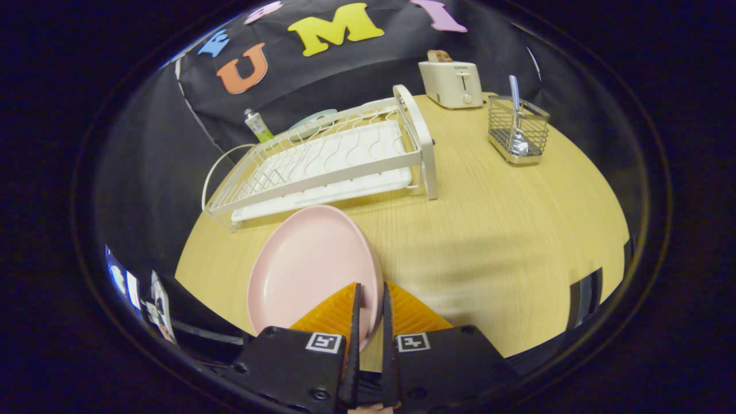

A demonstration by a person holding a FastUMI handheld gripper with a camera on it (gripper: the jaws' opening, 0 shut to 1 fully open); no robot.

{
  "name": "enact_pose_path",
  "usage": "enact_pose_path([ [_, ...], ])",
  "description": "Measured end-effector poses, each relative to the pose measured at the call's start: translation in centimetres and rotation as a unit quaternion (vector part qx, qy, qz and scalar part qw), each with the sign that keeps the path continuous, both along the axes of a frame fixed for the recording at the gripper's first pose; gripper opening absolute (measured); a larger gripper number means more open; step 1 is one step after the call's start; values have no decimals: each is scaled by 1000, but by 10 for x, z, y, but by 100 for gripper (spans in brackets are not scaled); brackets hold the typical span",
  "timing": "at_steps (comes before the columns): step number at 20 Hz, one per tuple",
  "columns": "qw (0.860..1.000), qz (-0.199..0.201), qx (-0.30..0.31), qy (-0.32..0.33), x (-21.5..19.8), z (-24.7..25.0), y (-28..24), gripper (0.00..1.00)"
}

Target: Take the plate from the dish rack, then take the spoon from the basket and place it into the plate.

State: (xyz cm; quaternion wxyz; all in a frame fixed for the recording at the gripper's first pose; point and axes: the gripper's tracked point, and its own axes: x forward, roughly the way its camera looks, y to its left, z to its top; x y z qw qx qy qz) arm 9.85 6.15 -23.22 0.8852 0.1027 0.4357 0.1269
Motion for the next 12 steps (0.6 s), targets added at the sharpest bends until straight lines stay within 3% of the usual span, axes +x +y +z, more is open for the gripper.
enact_pose_path([
  [2,1000,8,5,-3,2,-4,-4,23],
  [7,997,-1,-53,-47,15,-4,-24,26],
  [9,995,-3,-57,-81,26,8,-36,36],
  [10,993,-7,-58,-103,31,20,-44,50],
  [12,986,-17,-53,-158,47,46,-60,67],
])
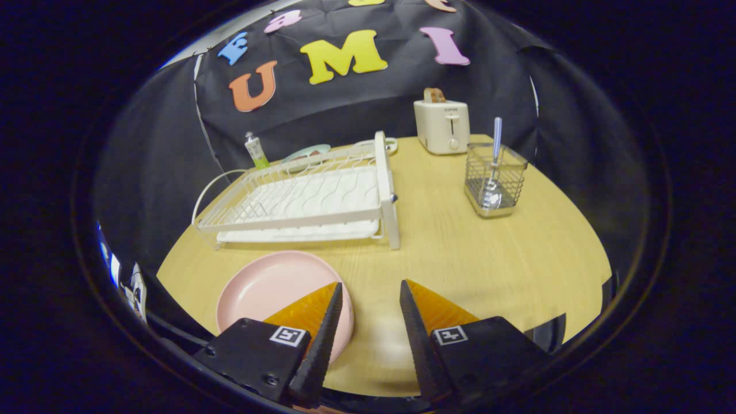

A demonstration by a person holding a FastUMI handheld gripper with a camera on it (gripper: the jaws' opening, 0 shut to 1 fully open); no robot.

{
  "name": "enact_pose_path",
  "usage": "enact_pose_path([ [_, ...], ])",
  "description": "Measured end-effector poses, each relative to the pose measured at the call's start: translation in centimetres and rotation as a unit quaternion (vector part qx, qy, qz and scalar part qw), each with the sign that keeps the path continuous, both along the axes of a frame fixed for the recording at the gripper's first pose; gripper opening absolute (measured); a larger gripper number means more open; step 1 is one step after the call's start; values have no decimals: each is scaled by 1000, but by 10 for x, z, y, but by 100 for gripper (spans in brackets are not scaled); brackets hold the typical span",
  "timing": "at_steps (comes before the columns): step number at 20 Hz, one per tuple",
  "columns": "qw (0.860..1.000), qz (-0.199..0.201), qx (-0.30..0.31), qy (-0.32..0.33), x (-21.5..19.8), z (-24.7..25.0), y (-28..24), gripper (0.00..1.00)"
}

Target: Take the plate from the dish rack, then take the spoon from the basket and place it into the plate.

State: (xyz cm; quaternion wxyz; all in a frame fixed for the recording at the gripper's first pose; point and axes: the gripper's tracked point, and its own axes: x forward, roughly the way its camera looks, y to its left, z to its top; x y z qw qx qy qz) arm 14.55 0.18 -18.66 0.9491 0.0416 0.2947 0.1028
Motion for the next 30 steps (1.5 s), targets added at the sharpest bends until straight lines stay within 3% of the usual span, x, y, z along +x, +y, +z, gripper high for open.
enact_pose_path([
  [1,1000,-3,-4,-23,5,12,-11,71],
  [4,996,-32,-27,-85,31,43,-50,100],
  [8,984,-52,-58,-157,70,81,-94,100],
  [10,985,-48,-52,-159,88,88,-105,100],
  [16,984,-70,-41,-159,178,101,-152,100],
  [19,990,-70,-15,-123,216,90,-159,100],
  [23,990,-102,14,-101,254,85,-181,98],
  [25,990,-106,38,-87,263,80,-182,92],
  [26,990,-101,48,-84,267,78,-181,80],
  [29,986,-103,61,-114,267,87,-177,20],
  [30,983,-109,58,-134,266,98,-179,18],
])
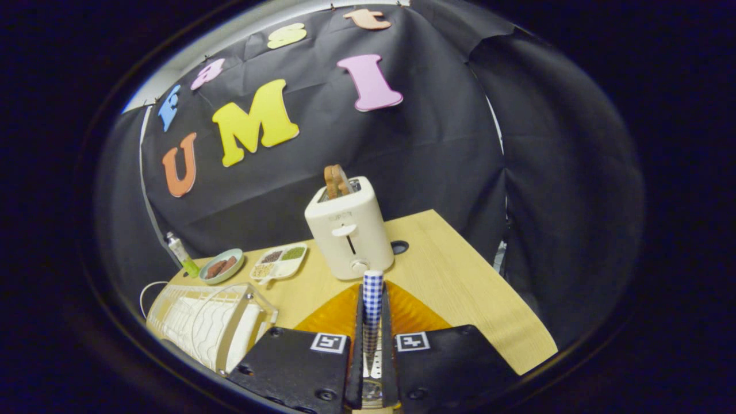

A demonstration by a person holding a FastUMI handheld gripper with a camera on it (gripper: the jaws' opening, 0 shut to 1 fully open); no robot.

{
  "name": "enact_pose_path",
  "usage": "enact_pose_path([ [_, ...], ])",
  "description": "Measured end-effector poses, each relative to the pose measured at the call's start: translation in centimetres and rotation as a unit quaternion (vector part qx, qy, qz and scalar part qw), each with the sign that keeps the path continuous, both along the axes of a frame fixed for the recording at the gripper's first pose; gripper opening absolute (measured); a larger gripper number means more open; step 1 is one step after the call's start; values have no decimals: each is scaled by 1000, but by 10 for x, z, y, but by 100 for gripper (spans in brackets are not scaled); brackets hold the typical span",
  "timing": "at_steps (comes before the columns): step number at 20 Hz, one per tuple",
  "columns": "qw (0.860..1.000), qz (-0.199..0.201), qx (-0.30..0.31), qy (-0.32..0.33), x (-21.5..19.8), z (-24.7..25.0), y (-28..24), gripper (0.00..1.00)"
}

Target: Take the plate from the dish rack, then take the spoon from the basket and place it into the plate.

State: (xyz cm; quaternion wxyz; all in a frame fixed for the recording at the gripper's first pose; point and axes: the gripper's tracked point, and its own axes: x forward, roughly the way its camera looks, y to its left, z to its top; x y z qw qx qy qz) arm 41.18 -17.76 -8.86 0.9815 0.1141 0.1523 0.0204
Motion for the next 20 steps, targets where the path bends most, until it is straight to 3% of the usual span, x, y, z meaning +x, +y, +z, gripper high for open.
enact_pose_path([
  [4,996,-32,-27,-83,-19,58,-4,16],
  [9,983,-47,-55,-171,-83,166,33,16],
  [14,977,-16,-68,-200,-166,231,92,16],
  [20,979,-12,-66,-195,-247,254,170,16],
])
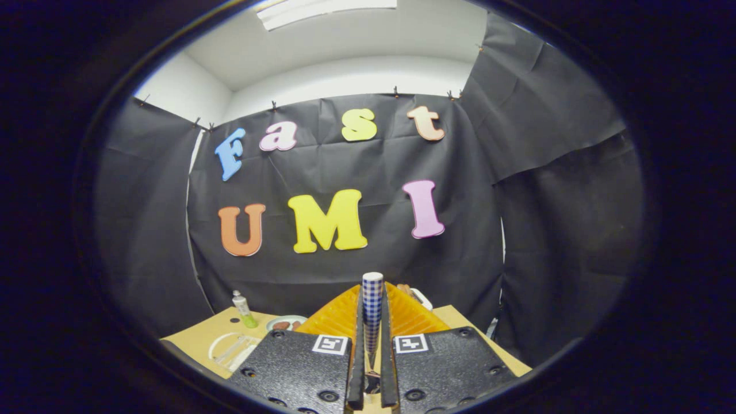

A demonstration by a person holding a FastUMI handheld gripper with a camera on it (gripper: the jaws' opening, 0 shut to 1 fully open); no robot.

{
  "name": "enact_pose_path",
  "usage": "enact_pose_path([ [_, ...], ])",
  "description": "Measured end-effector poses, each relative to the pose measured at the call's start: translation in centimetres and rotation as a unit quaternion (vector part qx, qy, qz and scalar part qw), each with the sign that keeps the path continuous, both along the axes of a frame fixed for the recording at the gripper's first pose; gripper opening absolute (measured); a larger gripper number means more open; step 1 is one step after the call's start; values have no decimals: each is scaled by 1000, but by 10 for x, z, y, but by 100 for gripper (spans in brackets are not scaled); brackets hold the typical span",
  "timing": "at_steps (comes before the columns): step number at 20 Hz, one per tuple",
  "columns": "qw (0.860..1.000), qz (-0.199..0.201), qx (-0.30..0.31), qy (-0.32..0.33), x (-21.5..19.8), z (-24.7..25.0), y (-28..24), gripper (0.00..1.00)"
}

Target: Take the plate from the dish rack, then take the spoon from the basket and place it into the plate.

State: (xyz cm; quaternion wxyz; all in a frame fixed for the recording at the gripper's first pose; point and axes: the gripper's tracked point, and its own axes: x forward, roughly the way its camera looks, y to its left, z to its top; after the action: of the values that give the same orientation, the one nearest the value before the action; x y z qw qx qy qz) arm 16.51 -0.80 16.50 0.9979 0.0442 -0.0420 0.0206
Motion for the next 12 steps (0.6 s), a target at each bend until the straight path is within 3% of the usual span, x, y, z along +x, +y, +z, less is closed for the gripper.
enact_pose_path([
  [5,1000,-4,-16,-20,-48,-19,73,16],
  [12,1000,20,1,13,-74,-144,169,16],
])
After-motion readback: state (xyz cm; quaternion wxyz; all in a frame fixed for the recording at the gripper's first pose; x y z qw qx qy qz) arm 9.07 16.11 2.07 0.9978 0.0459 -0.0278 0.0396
